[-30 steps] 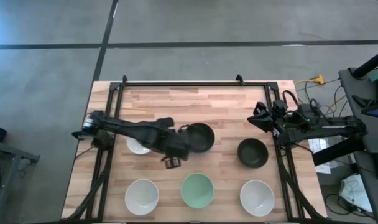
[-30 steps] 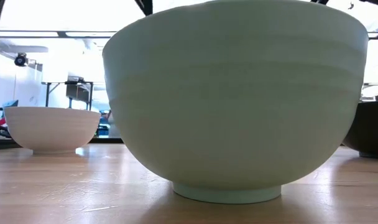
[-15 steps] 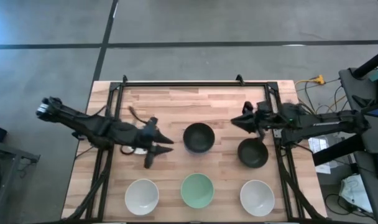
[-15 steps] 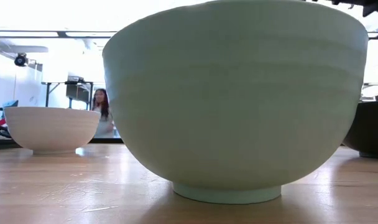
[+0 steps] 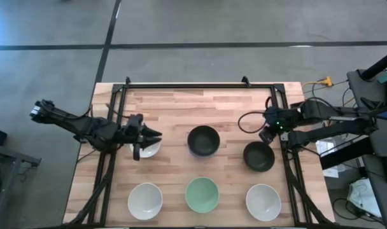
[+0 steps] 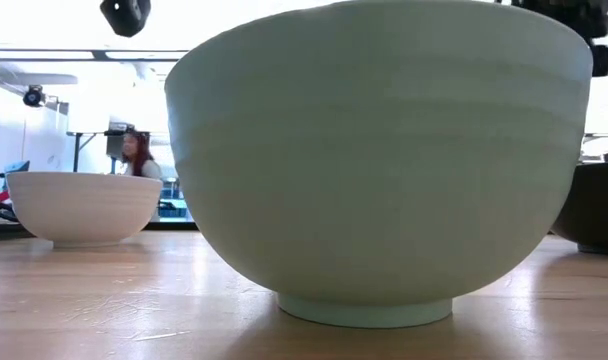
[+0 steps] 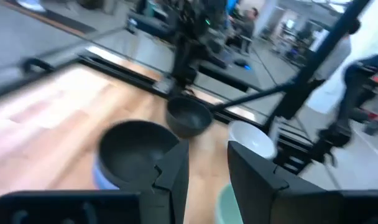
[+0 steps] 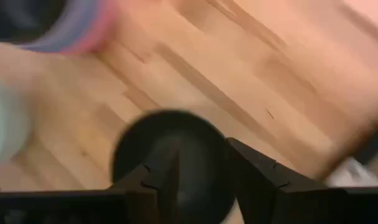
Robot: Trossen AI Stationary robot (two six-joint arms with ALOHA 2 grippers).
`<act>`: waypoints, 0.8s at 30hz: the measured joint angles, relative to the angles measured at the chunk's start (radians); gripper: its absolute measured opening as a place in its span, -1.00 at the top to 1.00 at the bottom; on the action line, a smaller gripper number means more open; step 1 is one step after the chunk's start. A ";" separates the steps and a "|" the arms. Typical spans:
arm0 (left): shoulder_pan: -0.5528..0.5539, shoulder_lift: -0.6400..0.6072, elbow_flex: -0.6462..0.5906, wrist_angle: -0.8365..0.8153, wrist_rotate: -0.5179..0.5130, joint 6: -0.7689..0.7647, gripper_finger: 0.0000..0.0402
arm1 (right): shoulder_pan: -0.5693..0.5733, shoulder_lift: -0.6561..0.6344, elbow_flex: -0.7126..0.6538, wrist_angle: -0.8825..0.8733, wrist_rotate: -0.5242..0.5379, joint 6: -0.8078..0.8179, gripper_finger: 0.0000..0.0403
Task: Nest bowls inside each other
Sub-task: Stack the black bowl into the black bowl
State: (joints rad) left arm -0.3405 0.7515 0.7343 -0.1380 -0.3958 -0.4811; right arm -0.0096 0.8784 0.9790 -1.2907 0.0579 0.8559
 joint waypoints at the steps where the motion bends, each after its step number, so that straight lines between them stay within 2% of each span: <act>1: 0.000 -0.008 -0.005 0.001 -0.022 0.015 0.53 | -0.003 0.006 0.002 -0.028 0.000 0.027 0.34; 9: 0.000 -0.021 -0.013 -0.001 -0.074 0.078 0.53 | -0.004 0.077 -0.092 -0.022 -0.057 -0.010 0.24; 16: 0.000 -0.012 -0.013 0.000 -0.074 0.076 0.53 | -0.016 0.176 -0.173 0.072 -0.065 -0.164 0.25; 24: 0.000 -0.016 -0.013 0.000 -0.074 0.071 0.53 | -0.083 0.326 -0.211 0.077 -0.092 -0.374 0.33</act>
State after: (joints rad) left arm -0.3401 0.7357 0.7216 -0.1379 -0.4694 -0.4106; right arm -0.0925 1.2040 0.7681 -1.2137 -0.0337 0.4821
